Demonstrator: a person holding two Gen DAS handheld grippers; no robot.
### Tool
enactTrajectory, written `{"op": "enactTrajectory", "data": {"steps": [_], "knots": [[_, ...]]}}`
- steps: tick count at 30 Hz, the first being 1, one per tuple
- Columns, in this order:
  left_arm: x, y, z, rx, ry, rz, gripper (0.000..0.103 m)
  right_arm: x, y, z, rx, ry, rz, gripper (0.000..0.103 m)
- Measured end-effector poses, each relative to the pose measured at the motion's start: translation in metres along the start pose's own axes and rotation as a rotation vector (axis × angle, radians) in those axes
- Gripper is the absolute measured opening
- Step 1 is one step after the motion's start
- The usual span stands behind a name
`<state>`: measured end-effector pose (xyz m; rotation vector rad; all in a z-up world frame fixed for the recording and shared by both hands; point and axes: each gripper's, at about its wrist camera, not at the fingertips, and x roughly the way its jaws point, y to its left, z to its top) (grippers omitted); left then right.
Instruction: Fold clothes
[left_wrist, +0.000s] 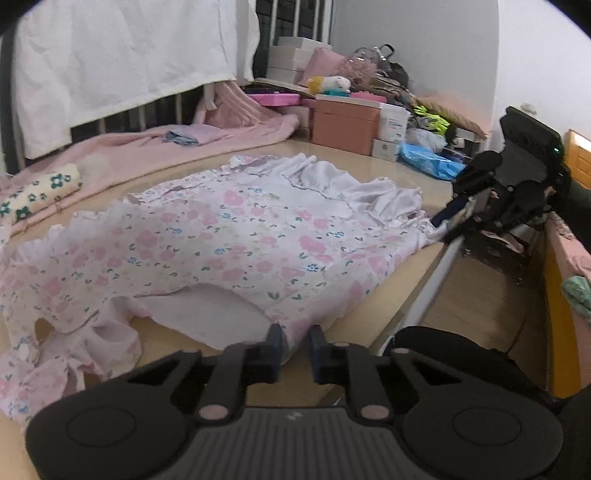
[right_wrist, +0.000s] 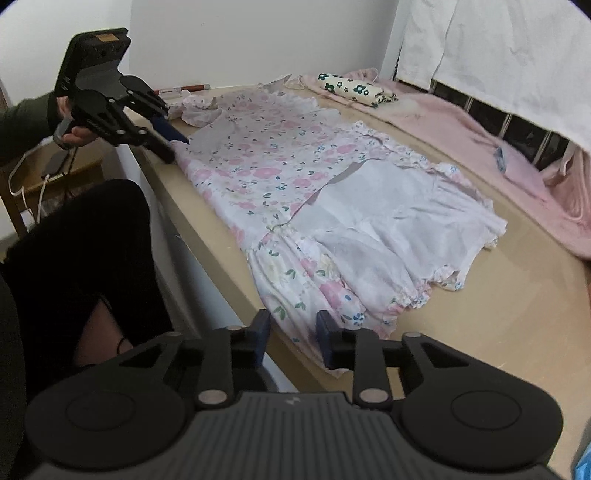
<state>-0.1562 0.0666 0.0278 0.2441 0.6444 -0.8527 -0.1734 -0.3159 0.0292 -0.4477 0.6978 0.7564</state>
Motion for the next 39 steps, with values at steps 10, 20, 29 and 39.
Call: {"op": "enactTrajectory", "data": {"steps": [10,20,29,39], "knots": [[-0.008,0.002,0.004,-0.051,0.001,-0.052,0.000,-0.005,-0.004,0.000,0.006,-0.017,-0.036,0.001],[-0.008,0.052,0.076,0.028,-0.045,0.045,0.000,-0.017,-0.054,0.039,0.024,-0.201,-0.132,0.002],[0.075,0.121,0.101,0.014,0.171,0.213,0.011,0.078,-0.113,0.095,-0.011,-0.097,-0.262,0.008],[0.036,0.077,0.101,-0.140,0.024,0.289,0.027,0.007,-0.096,0.072,0.065,-0.285,-0.190,0.030]]}}
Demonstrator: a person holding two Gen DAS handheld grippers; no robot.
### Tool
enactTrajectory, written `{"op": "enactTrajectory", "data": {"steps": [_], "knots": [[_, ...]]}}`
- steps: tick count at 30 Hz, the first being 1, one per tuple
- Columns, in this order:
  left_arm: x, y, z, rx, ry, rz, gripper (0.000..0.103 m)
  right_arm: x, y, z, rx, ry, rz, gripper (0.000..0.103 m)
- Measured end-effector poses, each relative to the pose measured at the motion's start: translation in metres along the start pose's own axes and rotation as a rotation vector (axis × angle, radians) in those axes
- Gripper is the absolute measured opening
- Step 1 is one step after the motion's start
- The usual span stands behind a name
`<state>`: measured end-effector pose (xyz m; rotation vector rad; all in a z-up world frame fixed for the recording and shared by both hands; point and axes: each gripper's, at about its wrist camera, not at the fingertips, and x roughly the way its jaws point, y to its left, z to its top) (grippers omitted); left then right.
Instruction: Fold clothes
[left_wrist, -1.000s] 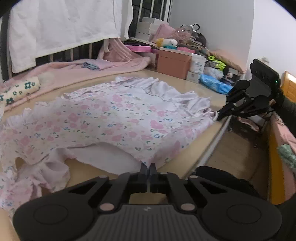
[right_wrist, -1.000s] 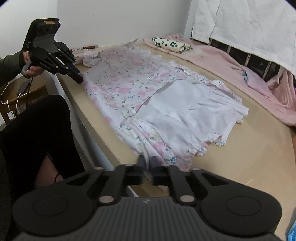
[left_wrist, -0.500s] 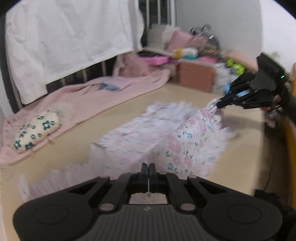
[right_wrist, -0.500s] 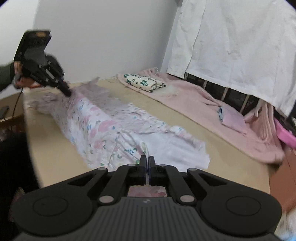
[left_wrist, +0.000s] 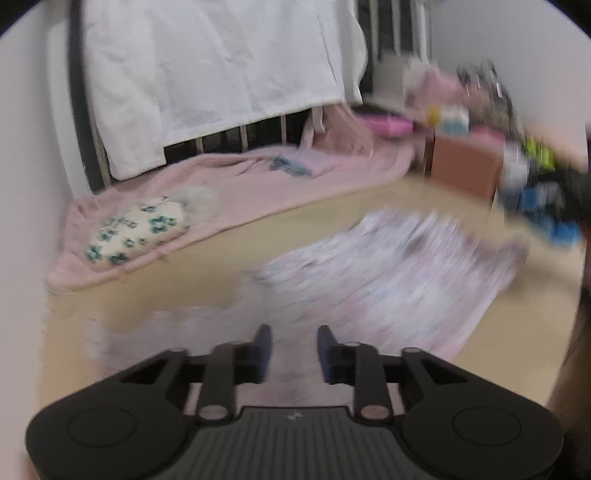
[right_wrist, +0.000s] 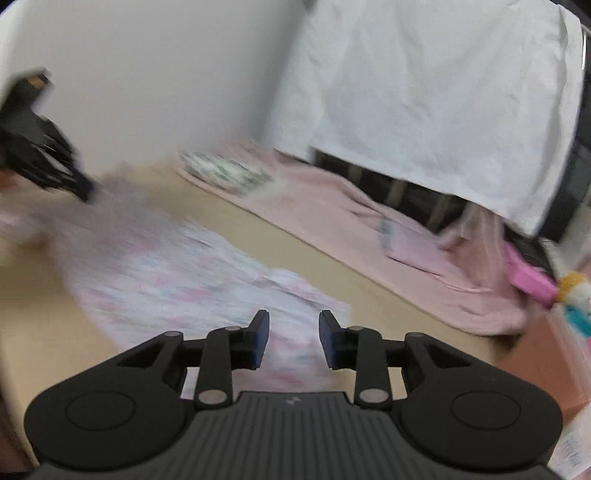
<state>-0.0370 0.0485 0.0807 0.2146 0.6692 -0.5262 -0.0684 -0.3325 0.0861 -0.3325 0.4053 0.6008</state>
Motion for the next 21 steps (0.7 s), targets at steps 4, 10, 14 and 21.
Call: {"op": "enactTrajectory", "data": {"steps": [4,10,14,21], "knots": [[0.046,-0.039,-0.007,-0.001,0.099,0.037,0.021,0.031,0.023,-0.021,0.006,0.092,0.191,0.021],[0.039,-0.034,-0.025,-0.120,0.085,0.105,0.022,0.027,-0.042,-0.049,0.147,0.179,-0.097,0.020],[0.042,-0.023,-0.008,-0.261,0.025,0.127,0.024,-0.006,-0.038,-0.027,0.220,0.036,-0.087,0.021],[0.072,-0.019,-0.002,-0.331,0.038,0.219,0.019,0.072,0.035,-0.014,0.270,0.184,-0.045,0.023]]}}
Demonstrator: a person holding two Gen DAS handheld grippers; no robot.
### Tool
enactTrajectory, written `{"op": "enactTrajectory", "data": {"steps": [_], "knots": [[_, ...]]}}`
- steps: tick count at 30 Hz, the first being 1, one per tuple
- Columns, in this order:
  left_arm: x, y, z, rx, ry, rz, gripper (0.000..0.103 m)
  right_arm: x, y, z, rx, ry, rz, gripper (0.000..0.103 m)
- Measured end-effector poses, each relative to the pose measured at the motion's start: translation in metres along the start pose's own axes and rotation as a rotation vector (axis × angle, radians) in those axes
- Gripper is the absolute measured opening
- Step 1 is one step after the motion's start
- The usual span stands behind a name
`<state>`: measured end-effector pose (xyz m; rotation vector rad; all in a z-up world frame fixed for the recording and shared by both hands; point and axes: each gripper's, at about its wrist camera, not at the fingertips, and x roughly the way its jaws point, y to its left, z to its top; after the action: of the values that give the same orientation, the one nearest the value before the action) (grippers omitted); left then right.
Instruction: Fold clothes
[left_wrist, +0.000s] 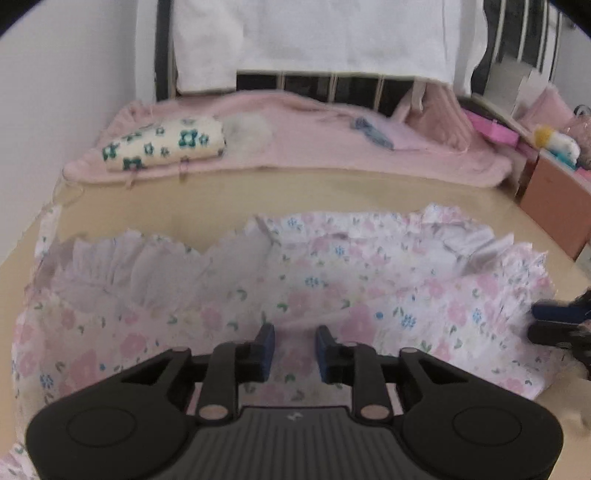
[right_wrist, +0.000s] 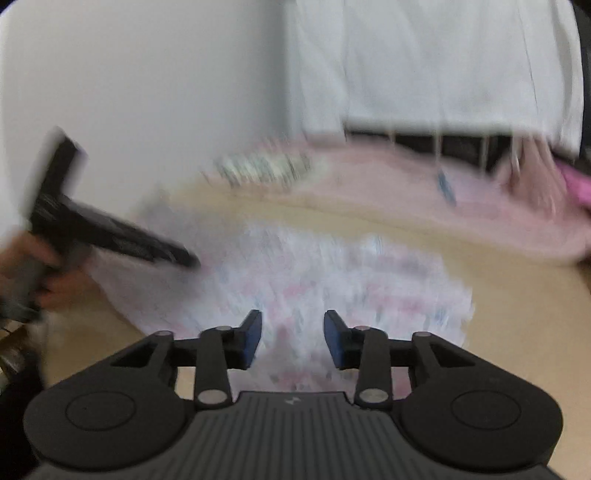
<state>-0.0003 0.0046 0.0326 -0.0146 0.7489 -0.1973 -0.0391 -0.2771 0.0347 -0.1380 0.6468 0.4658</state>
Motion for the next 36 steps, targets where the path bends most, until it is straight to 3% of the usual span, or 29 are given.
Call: {"op": "enactTrajectory", "data": {"steps": [2,4,5,9,12,17,20,22,24,25,26,28,32,34,36], "knots": [[-0.005,0.004,-0.007,-0.002,-0.013,-0.002,0.018,0.013,-0.010,-0.001,0.094,0.041,-0.062,0.020],[-0.011,0.004,-0.014,0.025,-0.019,0.005,0.019,0.006,-0.019,-0.009,0.193,0.027,-0.056,0.014],[-0.016,0.002,-0.018,0.041,-0.021,0.014,0.019,0.002,-0.018,-0.013,0.206,0.027,-0.066,0.009],[-0.033,-0.009,-0.039,0.095,-0.046,0.028,0.020,-0.019,0.002,-0.028,0.198,0.033,-0.104,0.009],[-0.040,-0.015,-0.041,0.086,-0.017,0.037,0.020,-0.042,0.013,-0.035,0.209,0.045,-0.095,0.010],[-0.035,-0.018,-0.037,0.075,-0.013,0.052,0.020,-0.053,0.033,-0.012,0.145,-0.106,-0.087,0.010],[-0.035,-0.019,-0.039,0.079,-0.029,0.060,0.021,-0.025,0.013,-0.005,0.193,-0.035,-0.119,0.009],[-0.035,-0.017,-0.040,0.066,-0.034,0.059,0.023,-0.016,-0.016,-0.010,0.296,-0.015,-0.165,0.008],[-0.035,-0.017,-0.037,0.072,-0.022,0.069,0.024,-0.017,-0.041,-0.018,0.409,-0.031,-0.140,0.003],[-0.035,-0.018,-0.034,0.073,-0.003,0.082,0.030,-0.020,-0.046,-0.019,0.434,-0.029,-0.138,0.003],[-0.037,-0.019,-0.031,0.065,0.006,0.082,0.036,-0.027,-0.043,-0.018,0.415,-0.042,-0.154,0.005],[-0.042,-0.023,-0.023,0.031,0.006,0.056,0.036,-0.044,-0.032,-0.015,0.356,-0.083,-0.193,0.006],[-0.036,-0.061,-0.013,0.075,-0.023,-0.057,0.038,-0.039,0.004,-0.005,0.224,-0.101,-0.045,0.006],[-0.024,-0.084,-0.015,0.166,-0.029,-0.012,0.037,-0.016,0.026,-0.002,0.129,-0.062,-0.042,0.006],[-0.013,-0.090,-0.022,0.221,-0.032,0.055,0.037,0.004,0.037,-0.004,0.057,-0.028,-0.104,0.006]]}}
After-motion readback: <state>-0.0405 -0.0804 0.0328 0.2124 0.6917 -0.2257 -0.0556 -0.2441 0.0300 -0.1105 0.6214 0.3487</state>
